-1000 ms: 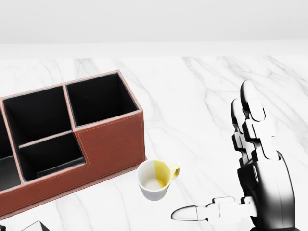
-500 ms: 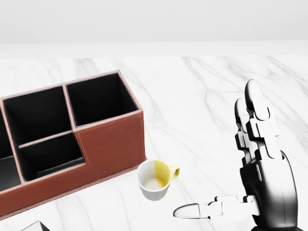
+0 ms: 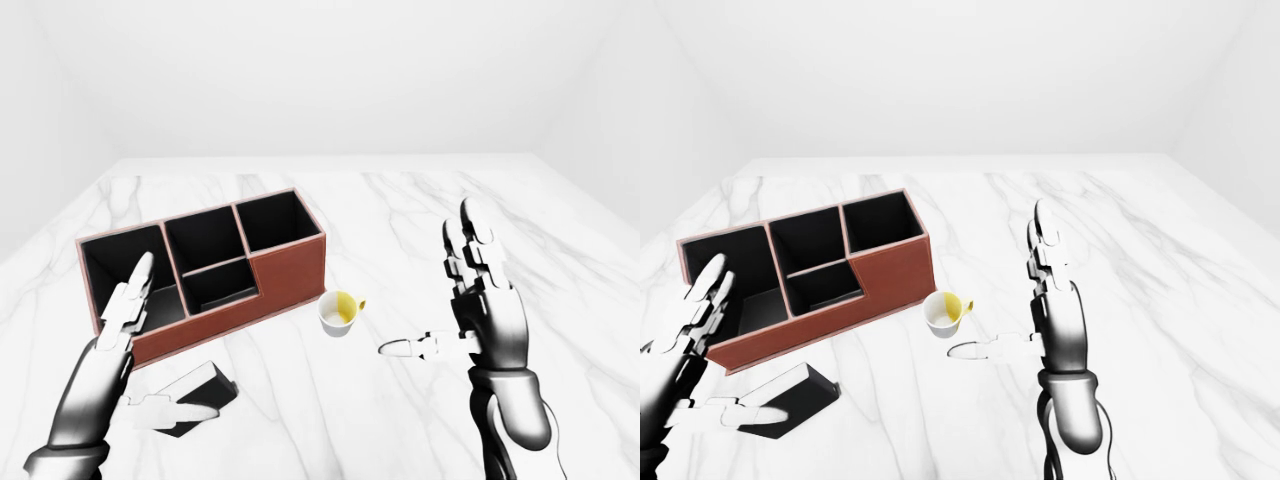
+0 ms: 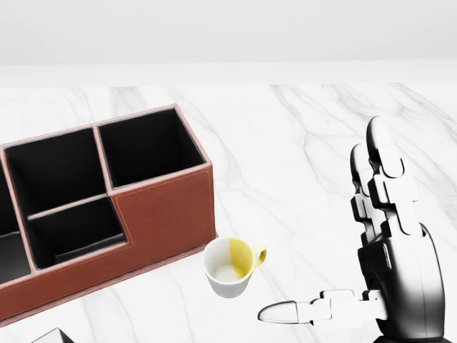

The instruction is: Pick up the book and place it in the front compartment of the caddy.

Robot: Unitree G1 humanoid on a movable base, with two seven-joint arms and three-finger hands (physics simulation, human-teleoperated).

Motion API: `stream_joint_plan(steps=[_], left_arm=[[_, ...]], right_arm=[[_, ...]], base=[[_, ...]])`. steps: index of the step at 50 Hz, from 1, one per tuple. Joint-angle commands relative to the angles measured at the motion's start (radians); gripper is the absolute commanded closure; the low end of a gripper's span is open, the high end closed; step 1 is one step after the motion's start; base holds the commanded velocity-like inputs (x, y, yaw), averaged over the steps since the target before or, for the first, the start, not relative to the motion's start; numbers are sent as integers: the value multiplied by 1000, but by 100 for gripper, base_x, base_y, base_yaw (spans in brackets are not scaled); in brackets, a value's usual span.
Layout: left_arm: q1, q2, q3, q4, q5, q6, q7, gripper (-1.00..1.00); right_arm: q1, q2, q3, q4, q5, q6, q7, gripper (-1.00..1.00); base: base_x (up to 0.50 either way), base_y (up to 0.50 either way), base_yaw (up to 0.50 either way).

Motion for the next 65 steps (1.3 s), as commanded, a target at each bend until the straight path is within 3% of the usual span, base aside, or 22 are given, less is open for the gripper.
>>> stream_joint_plan(steps=[1, 8, 21, 45, 65], left_arm=[[12, -1, 0, 27, 10, 0, -3, -100], [14, -5, 8, 34, 9, 0, -15, -100], [4, 11, 2, 105, 71, 0, 33, -100], [-4, 39, 38, 147, 44, 0, -8, -100], [-8, 64, 27, 248, 100, 0, -5, -100]], right_arm=[[-2, 0, 0, -2, 2, 0, -2, -98], [-1, -1, 4, 0, -1, 0, -3, -98], [-1, -2, 5, 6, -3, 0, -2, -98], [0, -1, 7, 10, -7, 0, 1, -98], [-1, -2, 5, 10, -9, 0, 0, -98]], base=[[0, 0, 0], [0, 0, 0], [0, 0, 0], [0, 0, 0], [0, 0, 0]])
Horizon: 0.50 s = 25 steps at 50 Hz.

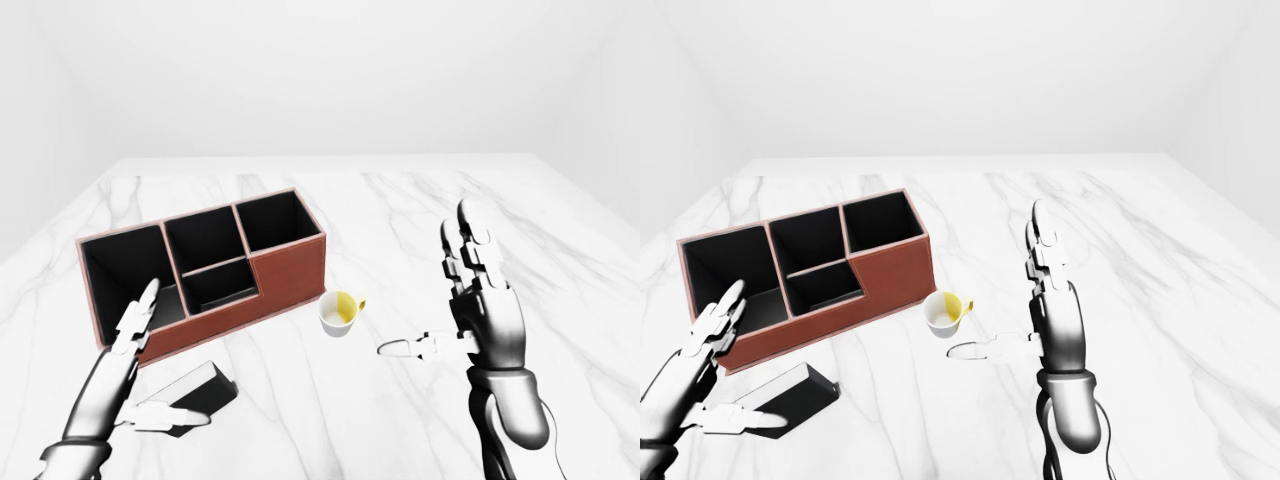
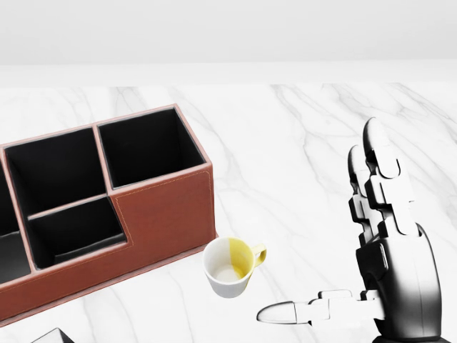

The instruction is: Pick up the book and place it in the front compartment of the caddy.

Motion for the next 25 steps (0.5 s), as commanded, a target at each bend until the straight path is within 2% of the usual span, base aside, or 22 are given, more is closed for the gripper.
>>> stream_joint_plan(steps=[1, 19, 25], left_arm=[[-5, 19, -7, 50, 28, 0, 7, -100], [-11, 38, -3, 87, 47, 0, 15, -100], [14, 22, 0, 68, 26, 0, -3, -100]], right_arm=[[0, 0, 1, 1, -2, 0, -1, -98], [0, -1, -1, 0, -2, 0, 0, -98], [4, 0, 2, -9, -2, 0, 2, -98]], base=[[0, 0, 0], [0, 0, 0], [0, 0, 0]])
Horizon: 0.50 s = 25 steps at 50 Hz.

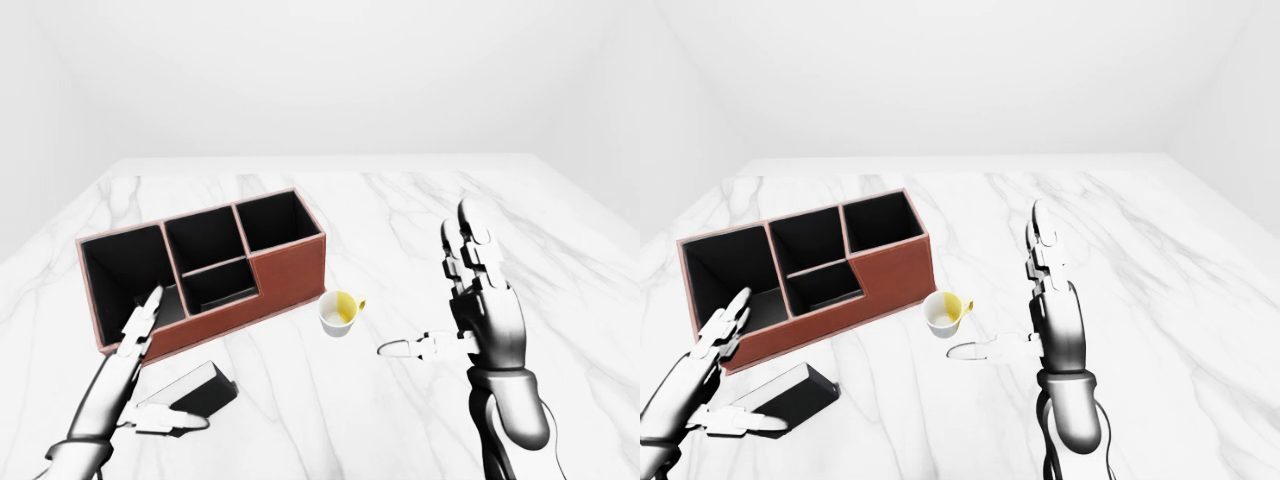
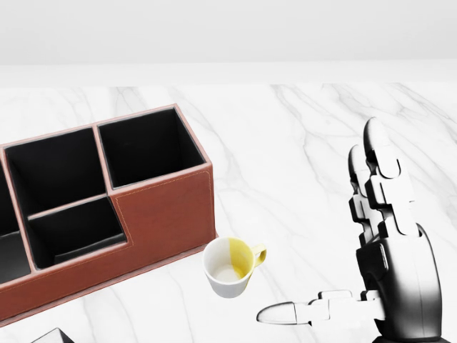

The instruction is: Pick up the book and place it in the front compartment of the caddy.

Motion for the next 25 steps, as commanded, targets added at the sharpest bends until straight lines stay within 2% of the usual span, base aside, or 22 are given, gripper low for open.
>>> stream_joint_plan(steps=[1, 5, 16, 25], left_arm=[[10, -11, 8, -3, 6, 0, -9, -100], [19, -12, -1, 0, -6, 0, -9, -100], [-6, 19, -14, 85, 74, 0, -8, -100], [-23, 52, -23, 140, 118, 0, 37, -100]], right_arm=[[2, 0, -1, -4, 2, 0, 1, -98], [0, 1, -2, -1, 3, 0, 0, -98], [1, 1, -1, 3, 1, 0, 0, -98], [1, 1, -3, 1, 3, 0, 1, -98]], base=[[0, 0, 0], [0, 0, 0], [0, 0, 0], [0, 0, 0]])
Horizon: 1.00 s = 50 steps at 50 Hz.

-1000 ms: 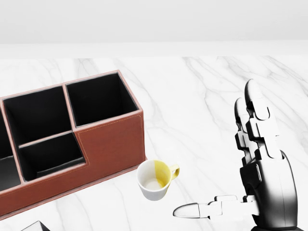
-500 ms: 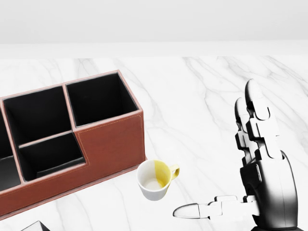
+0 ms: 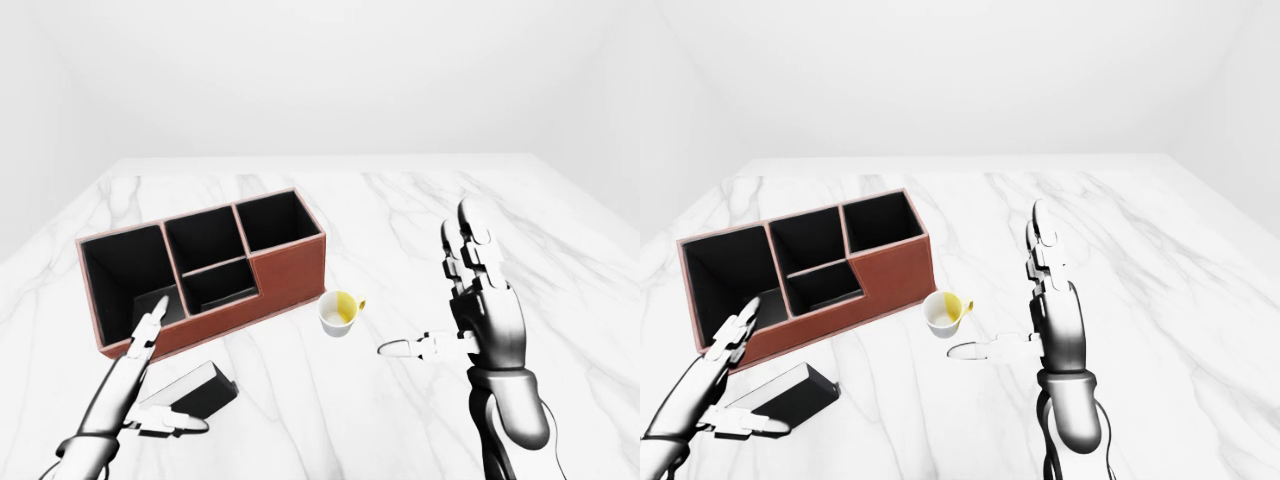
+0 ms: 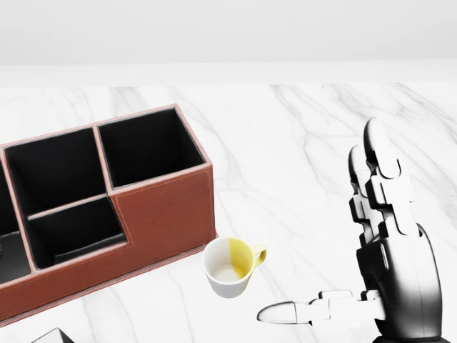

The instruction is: Pick up the book and place it in the front compartment of the caddy.

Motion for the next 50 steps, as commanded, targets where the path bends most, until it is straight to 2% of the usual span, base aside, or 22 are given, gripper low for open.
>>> stream_joint_plan(steps=[1, 13, 15, 37, 50], left_arm=[[-15, 34, -12, 64, 53, 0, 34, -100], [-24, 61, -21, 106, 80, 0, 67, -100], [-31, 71, -17, 143, 118, 0, 99, -100], [-23, 79, -30, 142, 91, 0, 68, -100], [-32, 90, -29, 185, 122, 0, 84, -100]], right_arm=[[1, 0, 1, -1, 1, 0, 1, -98], [0, -1, 6, 2, 0, 0, 0, -98], [0, -1, 5, 0, 0, 0, 1, -98], [2, -2, 11, -9, -2, 0, 1, -98], [0, -2, 12, -2, -2, 0, -1, -98]], base=[[0, 0, 0], [0, 0, 0], [0, 0, 0], [0, 0, 0], [0, 0, 0]])
